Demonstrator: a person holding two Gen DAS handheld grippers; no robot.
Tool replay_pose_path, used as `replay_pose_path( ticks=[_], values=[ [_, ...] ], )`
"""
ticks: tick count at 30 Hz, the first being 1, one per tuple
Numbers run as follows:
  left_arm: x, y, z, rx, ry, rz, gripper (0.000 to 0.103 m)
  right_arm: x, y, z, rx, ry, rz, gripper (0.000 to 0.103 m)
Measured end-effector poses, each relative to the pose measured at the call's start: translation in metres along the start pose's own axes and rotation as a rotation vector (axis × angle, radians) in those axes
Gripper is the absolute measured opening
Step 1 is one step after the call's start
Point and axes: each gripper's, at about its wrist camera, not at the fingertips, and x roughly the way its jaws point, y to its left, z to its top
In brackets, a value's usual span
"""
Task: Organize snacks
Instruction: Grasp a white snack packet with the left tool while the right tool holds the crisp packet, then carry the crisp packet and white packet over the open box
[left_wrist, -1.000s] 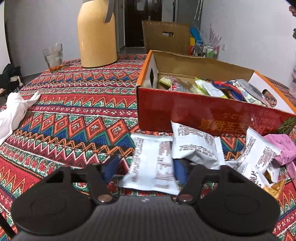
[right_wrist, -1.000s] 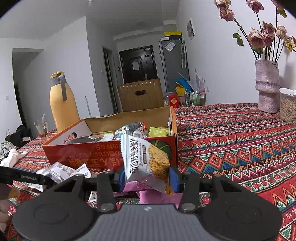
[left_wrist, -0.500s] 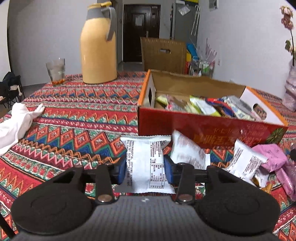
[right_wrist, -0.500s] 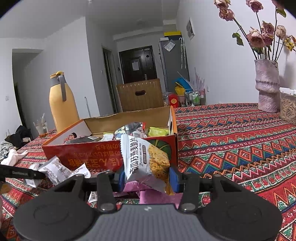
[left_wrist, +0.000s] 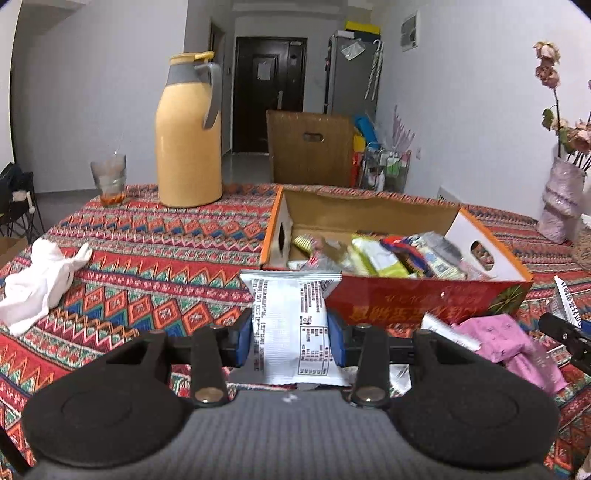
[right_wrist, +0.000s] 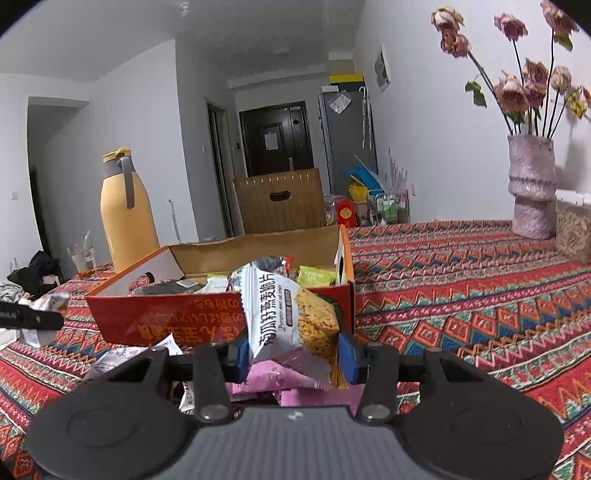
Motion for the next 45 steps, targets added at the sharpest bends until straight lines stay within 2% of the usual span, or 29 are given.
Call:
replay_pose_path(
  ticks=[11,18,27,33,40,45],
  values=[
    [-0.008,-0.019,0.030,0.020,-0.051,-0.047,0.041,-0.022,0.011,0.035,-0.049,-0.054,-0.005,0.045],
    [-0.001,-0.036,0.051,0.035,-0.076,-0.063,0.041,-0.003,0.025,0.068,-0.100,-0.060,0.003,0.045],
    [0.026,-0.050,0.073,-0.001,-0.092,-0.063,0.041,0.041,0.049,0.098,-0.108,-0.055,0.030,0.045],
    [0.054,-0.053,0.083,-0.025,-0.100,-0.038,0.041,0.082,0.052,0.098,-0.069,-0.017,0.013,0.045],
    [0.090,-0.047,0.063,-0.029,-0.088,-0.036,0.041,0.104,0.035,0.081,-0.028,-0.022,-0.011,0.045],
    [0.105,-0.043,0.055,-0.023,-0.043,-0.050,0.041,0.116,0.030,0.071,-0.023,0.014,0.002,0.045]
  ],
)
